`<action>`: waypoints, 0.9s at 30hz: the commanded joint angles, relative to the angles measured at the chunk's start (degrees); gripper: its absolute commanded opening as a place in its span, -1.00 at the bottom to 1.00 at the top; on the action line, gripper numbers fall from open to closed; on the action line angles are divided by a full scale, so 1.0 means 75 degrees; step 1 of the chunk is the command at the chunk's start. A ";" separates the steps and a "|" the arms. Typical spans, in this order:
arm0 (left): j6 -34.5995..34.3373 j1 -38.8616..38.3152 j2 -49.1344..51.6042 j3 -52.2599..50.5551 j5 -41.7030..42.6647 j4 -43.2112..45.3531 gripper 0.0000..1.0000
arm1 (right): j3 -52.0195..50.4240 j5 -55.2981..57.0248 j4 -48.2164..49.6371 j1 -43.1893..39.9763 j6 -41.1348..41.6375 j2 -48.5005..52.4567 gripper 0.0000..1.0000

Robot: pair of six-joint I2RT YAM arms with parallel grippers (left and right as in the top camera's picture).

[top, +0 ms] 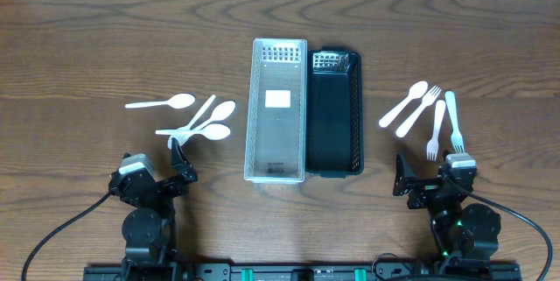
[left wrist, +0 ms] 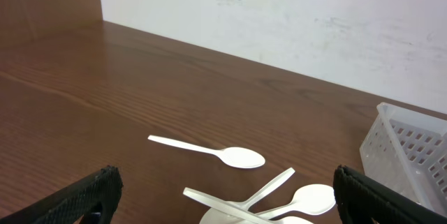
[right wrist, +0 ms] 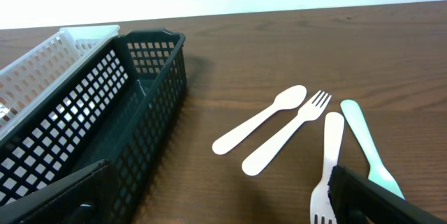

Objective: Pack container
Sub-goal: 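Raise both arms from rest toward the cutlery on each side, then lower the right gripper onto the pale green knife and grasp it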

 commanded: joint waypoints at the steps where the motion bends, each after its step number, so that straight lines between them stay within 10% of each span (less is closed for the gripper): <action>1: 0.0041 0.0047 0.0017 -0.0230 -0.0058 -0.0082 0.96 | -0.0026 -0.0044 0.0020 0.0061 0.0090 -0.0052 0.98; 12: 0.0067 0.0047 0.0391 0.0691 0.0545 -0.0274 0.96 | 0.0863 -0.0571 -0.0035 0.0061 0.0283 0.0463 0.98; 27: 0.0070 0.0047 0.5575 0.5855 0.0545 -0.3179 0.96 | 0.6589 0.0530 -0.2847 0.0032 0.0087 0.6717 0.99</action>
